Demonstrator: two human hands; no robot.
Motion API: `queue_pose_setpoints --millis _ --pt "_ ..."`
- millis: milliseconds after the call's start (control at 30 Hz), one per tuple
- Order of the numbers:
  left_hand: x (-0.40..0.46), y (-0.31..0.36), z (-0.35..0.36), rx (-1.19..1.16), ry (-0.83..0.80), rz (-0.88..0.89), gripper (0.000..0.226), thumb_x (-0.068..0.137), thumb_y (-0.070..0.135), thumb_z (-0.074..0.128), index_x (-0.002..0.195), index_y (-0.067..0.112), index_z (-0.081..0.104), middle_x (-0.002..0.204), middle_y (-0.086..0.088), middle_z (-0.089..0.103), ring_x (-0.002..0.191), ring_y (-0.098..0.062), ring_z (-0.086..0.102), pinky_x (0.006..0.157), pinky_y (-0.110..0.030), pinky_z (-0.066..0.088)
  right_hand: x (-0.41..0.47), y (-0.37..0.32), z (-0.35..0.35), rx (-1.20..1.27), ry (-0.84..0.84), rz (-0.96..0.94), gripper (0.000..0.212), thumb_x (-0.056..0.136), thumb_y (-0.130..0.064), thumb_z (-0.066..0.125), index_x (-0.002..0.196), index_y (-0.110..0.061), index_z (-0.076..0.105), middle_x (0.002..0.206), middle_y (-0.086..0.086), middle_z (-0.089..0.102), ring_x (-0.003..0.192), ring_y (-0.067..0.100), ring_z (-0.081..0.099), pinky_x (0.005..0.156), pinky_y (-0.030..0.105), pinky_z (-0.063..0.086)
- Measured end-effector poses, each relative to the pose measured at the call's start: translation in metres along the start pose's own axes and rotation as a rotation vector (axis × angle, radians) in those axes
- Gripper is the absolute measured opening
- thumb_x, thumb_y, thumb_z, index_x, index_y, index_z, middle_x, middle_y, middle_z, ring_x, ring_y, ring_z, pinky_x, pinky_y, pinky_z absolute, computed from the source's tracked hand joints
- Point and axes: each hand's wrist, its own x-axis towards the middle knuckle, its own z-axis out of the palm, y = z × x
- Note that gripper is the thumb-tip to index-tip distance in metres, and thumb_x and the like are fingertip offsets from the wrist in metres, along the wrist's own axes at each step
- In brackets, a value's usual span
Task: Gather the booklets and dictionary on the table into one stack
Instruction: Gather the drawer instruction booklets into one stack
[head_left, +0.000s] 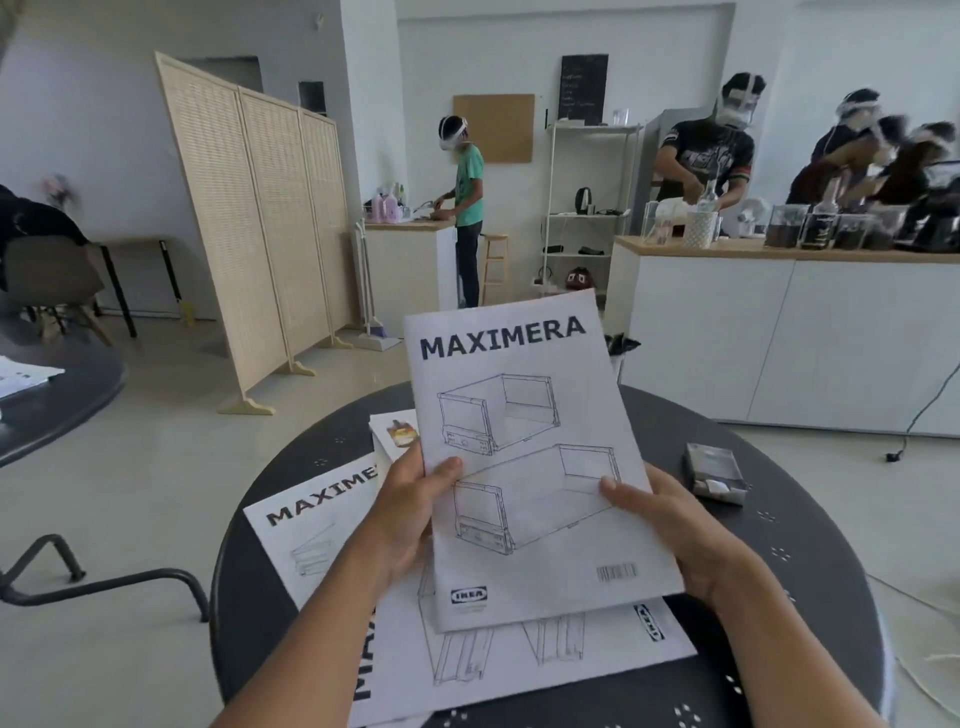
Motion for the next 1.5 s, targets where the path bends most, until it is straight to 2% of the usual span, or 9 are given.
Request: queue_pose_setpoints --millis 200,367,567,700,933,1167,1267,1367,1500 --pt "0.001 -0.012 0.005 0.21 0.117 0.054 0.019 0.1 0.027 0.058 0.114 0.03 0.069 0.11 0.003 0.078 0.103 -0.02 0.073 0.088 -0.042 0.058 0.011 0.012 -0.011 -0.043 0.135 -0.093 0.026 0.092 -0.002 0.065 0.117 -0.009 0.069 0.108 0.018 0.077 0.083 0.031 0.076 0.066 0.04 0.061" --pt "-0.008 -0.004 -0.009 0.735 0.304 0.106 0.03 0.096 0.039 0.061 0.121 0.024 0.066 0.121 0.004 0.067 0.096 -0.003 0.063 0.067 -0.016 0.043 0.015 0.017 -0.021 0.047 0.294 -0.093 0.026 0.093 -0.005 0.067 0.117 -0.014 0.07 0.108 0.015 0.078 0.094 0.038 0.074 0.076 0.055 0.06" --pt "-0.051 0.009 -0.043 1.293 0.267 -0.203 0.07 0.087 0.051 0.066 0.145 0.018 0.043 0.142 -0.006 0.051 0.128 -0.025 0.052 0.101 -0.042 0.049 0.011 0.015 -0.016 0.025 0.319 -0.091 0.023 0.093 -0.005 0.067 0.113 -0.015 0.071 0.101 0.011 0.08 0.086 0.033 0.076 0.07 0.047 0.062" --pt "-0.087 0.02 -0.041 1.279 0.2 -0.291 0.082 0.082 0.056 0.071 0.143 0.017 0.036 0.134 -0.006 0.053 0.107 -0.016 0.056 0.077 -0.027 0.05 0.007 0.015 -0.01 -0.031 0.307 -0.1 0.022 0.093 -0.004 0.066 0.107 -0.02 0.072 0.096 0.006 0.081 0.082 0.028 0.077 0.068 0.045 0.063" --pt "-0.117 0.024 -0.038 1.196 0.185 -0.327 0.08 0.073 0.052 0.082 0.133 0.018 0.042 0.124 0.0 0.057 0.097 -0.01 0.059 0.064 -0.021 0.047 -0.005 0.018 -0.003 -0.065 0.292 -0.131 0.022 0.093 -0.003 0.066 0.105 -0.021 0.072 0.089 0.0 0.082 0.075 0.02 0.078 0.059 0.035 0.063" --pt "-0.126 0.024 -0.039 1.141 0.23 -0.329 0.066 0.07 0.048 0.085 0.113 0.022 0.043 0.119 0.002 0.058 0.093 -0.011 0.061 0.059 -0.022 0.045 -0.008 0.018 0.001 -0.095 0.295 -0.123 0.022 0.094 -0.003 0.065 0.107 -0.021 0.072 0.093 0.002 0.081 0.077 0.022 0.078 0.059 0.034 0.062" --pt "-0.131 0.027 -0.039 1.05 0.262 -0.294 0.075 0.07 0.035 0.09 0.128 0.016 0.046 0.106 0.008 0.052 0.087 -0.007 0.053 0.061 -0.019 0.04 -0.008 0.018 0.001 -0.089 0.298 -0.113 0.022 0.094 -0.004 0.066 0.107 -0.02 0.072 0.093 0.002 0.081 0.076 0.022 0.078 0.059 0.034 0.062" --pt "-0.135 0.03 -0.047 0.844 0.278 -0.311 0.094 0.065 0.024 0.094 0.141 0.015 0.041 0.124 -0.001 0.064 0.105 -0.017 0.062 0.082 -0.031 0.051 -0.006 0.02 0.0 -0.091 0.294 -0.109 0.023 0.093 -0.004 0.066 0.109 -0.02 0.072 0.096 0.005 0.081 0.08 0.026 0.078 0.064 0.038 0.062" --pt "-0.138 0.03 -0.05 0.56 0.185 -0.318 0.084 0.069 0.008 0.09 0.137 0.015 0.043 0.097 0.0 0.081 0.089 -0.016 0.076 0.072 -0.026 0.057 -0.005 0.02 -0.001 -0.092 0.285 -0.106 0.024 0.094 -0.005 0.066 0.111 -0.02 0.072 0.097 0.004 0.081 0.081 0.026 0.078 0.065 0.038 0.062"
